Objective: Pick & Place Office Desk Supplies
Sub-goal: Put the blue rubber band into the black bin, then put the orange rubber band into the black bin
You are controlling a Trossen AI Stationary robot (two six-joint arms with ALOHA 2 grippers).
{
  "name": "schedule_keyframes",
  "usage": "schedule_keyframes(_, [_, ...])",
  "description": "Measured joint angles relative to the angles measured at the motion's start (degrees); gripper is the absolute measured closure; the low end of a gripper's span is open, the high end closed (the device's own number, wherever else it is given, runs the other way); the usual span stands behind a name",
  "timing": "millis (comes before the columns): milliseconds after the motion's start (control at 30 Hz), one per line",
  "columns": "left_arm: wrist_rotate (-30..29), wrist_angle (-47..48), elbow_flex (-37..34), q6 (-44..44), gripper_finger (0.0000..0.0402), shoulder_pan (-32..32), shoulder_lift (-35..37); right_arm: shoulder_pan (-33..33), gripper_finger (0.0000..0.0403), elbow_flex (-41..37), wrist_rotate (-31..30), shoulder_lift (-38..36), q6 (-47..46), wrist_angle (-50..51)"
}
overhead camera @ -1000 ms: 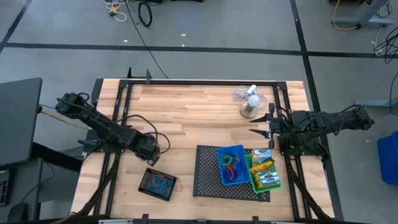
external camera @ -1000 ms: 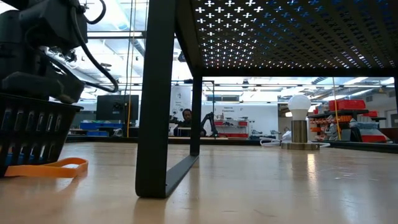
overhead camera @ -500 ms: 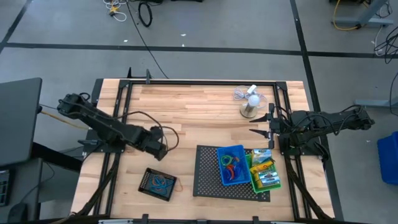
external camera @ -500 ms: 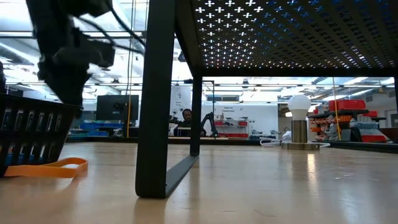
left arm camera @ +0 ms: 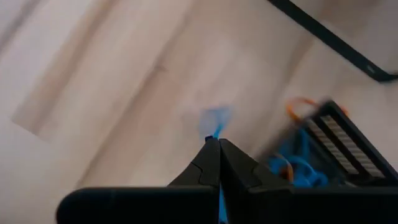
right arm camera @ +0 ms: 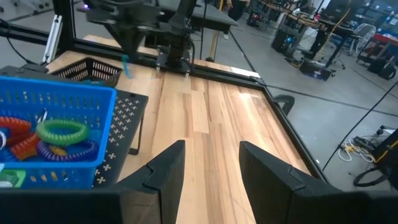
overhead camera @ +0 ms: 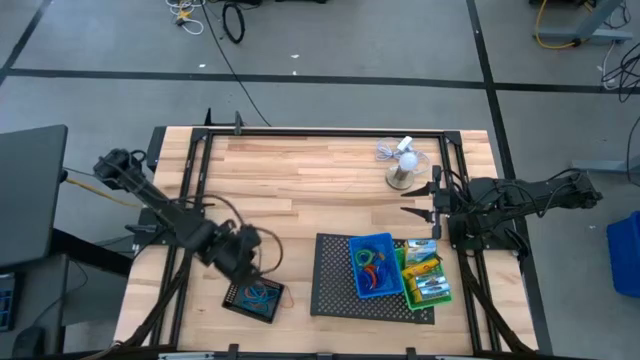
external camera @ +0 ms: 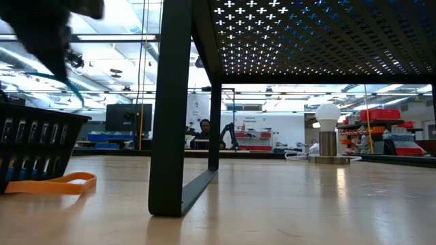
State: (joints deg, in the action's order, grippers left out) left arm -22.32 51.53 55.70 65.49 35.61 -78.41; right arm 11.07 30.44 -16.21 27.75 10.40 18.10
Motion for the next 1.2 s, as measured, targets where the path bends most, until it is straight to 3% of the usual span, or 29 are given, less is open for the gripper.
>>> schedule_keyframes(267, [0.7, -6.8, 0.0, 1.0, 0.0401, 9.2, -1.3, 0.0, 0.0242, 0.0, -2.0, 0.0, -0.6, -0.7])
schedule_keyframes(500, [3.1, -14.8, 0.0, -2.4, 0.0401, 11.9, -6.5, 0.0, 0.0242, 0.0, -2.2, 0.0, -2.2, -0.7])
schedule_keyframes(733, [9.6, -17.3, 0.0, -2.7, 0.0395, 12.2, -13.0, 0.0, 0.0242, 0.0, -2.2, 0.0, -2.7, -0.7])
schedule_keyframes(867, [10.6, -17.4, 0.0, -3.4, 0.0364, 12.1, -14.7, 0.0, 0.0242, 0.0, -2.2, 0.0, -2.7, -0.7])
schedule_keyframes(1200, [5.3, -17.9, 0.0, -4.0, 0.0245, 11.9, -13.8, 0.0, 0.0242, 0.0, -2.1, 0.0, -3.1, -0.7])
